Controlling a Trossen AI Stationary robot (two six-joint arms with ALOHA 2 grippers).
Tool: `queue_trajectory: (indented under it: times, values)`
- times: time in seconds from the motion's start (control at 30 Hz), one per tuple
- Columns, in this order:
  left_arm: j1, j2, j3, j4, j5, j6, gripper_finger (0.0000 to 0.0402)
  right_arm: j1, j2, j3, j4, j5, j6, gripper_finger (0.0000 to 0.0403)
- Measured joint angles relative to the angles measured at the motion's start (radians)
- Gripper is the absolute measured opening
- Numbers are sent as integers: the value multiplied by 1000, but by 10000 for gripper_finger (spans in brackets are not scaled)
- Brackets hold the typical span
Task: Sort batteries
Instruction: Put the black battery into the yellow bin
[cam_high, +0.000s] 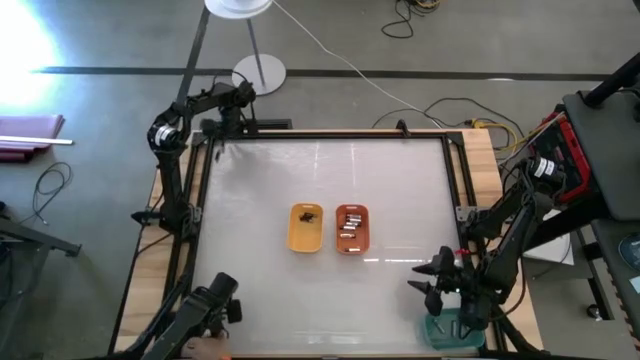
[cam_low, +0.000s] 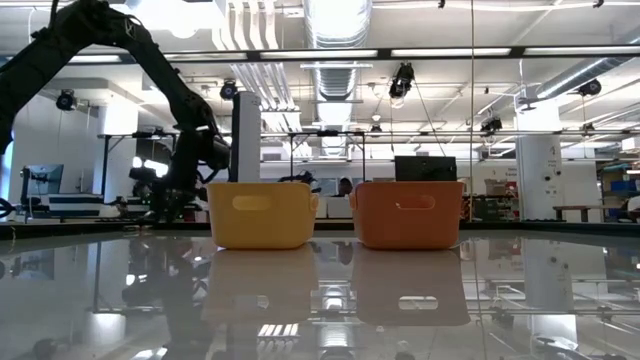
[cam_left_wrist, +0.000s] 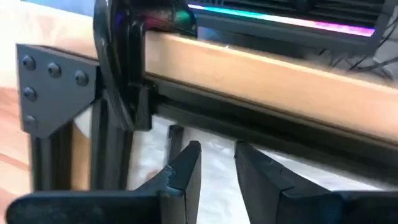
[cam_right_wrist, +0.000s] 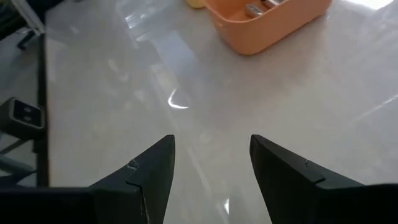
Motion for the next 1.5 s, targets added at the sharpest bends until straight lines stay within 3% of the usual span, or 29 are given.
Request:
queue_trajectory:
  times: [0.2,0.33,0.4,0.57,0.8,1.07,1.33,1.5]
  values:
    - [-7,15,26,-13,-24,-44,80,0,4,0,71,3,-94,201]
    - [-55,15,37,13,-203,31,80,0,4,0,70,44,-149,201]
    - [-64,13,41,-32,-242,64,80,-2,4,0,69,54,-175,201]
    - [-26,15,34,-95,-99,-19,79,-13,4,0,69,53,-203,201]
    - [-26,11,35,-99,-82,-315,85,-13,4,0,65,49,-222,201]
    - [-31,11,-62,-120,-184,-488,93,22,4,-31,-21,41,-105,201]
    - [-32,12,-84,-13,-243,-419,101,48,-3,-65,-44,42,-6,201]
    - [-24,12,-106,-28,-240,-481,111,48,-7,-65,-42,42,9,201]
